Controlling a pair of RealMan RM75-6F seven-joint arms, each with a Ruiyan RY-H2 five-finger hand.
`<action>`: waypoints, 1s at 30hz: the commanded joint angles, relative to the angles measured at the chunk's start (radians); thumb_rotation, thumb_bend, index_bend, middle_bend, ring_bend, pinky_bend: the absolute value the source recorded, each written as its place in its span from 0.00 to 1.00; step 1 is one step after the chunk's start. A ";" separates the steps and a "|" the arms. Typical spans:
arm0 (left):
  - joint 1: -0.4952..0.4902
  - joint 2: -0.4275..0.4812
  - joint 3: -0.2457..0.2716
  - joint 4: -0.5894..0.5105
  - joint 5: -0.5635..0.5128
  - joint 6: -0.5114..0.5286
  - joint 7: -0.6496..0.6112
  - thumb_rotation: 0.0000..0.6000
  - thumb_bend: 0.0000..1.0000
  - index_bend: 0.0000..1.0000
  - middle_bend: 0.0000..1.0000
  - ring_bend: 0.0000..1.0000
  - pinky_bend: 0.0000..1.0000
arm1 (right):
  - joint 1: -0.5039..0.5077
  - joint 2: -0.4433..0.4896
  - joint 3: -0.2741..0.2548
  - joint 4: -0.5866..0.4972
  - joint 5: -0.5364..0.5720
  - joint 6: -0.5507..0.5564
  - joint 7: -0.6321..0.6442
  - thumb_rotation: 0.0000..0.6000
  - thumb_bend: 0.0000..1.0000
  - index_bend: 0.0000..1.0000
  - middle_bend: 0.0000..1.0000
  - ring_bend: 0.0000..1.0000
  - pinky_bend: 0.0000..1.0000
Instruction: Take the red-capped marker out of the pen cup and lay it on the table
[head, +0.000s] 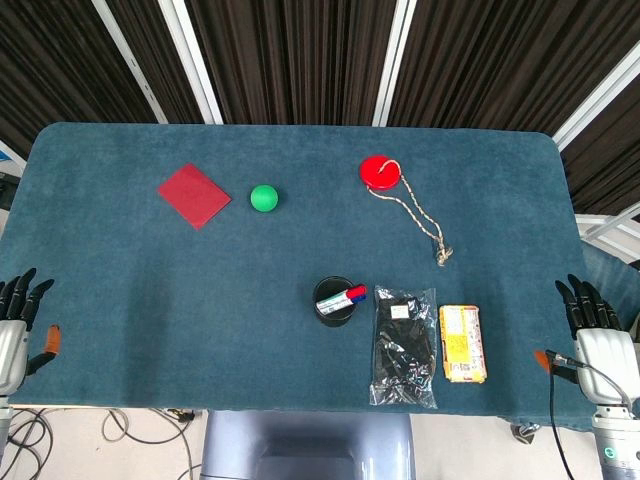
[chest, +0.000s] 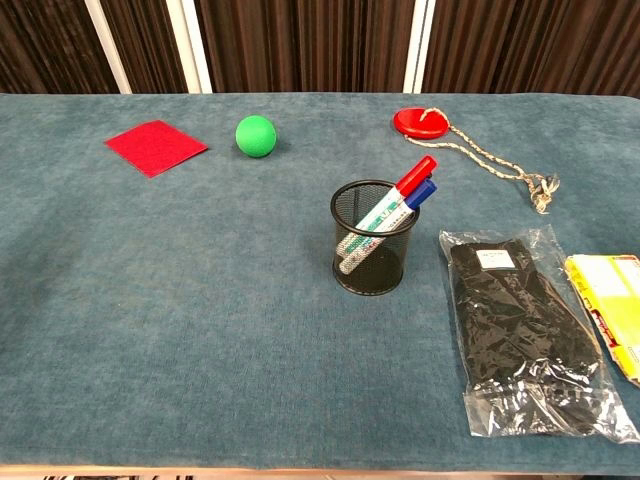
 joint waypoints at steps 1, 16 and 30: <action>0.000 -0.001 0.001 -0.001 0.003 0.002 0.003 1.00 0.48 0.14 0.00 0.00 0.00 | -0.001 0.001 -0.002 -0.003 -0.004 0.002 0.002 1.00 0.19 0.00 0.00 0.00 0.17; 0.002 -0.002 0.001 -0.002 0.005 0.006 0.008 1.00 0.48 0.14 0.00 0.00 0.00 | -0.003 0.012 -0.001 -0.006 0.006 -0.004 0.055 1.00 0.21 0.01 0.00 0.00 0.17; 0.001 -0.004 0.000 -0.002 0.004 0.004 0.006 1.00 0.48 0.13 0.00 0.00 0.00 | 0.003 0.019 -0.009 -0.014 0.008 -0.030 0.088 1.00 0.21 0.05 0.00 0.00 0.17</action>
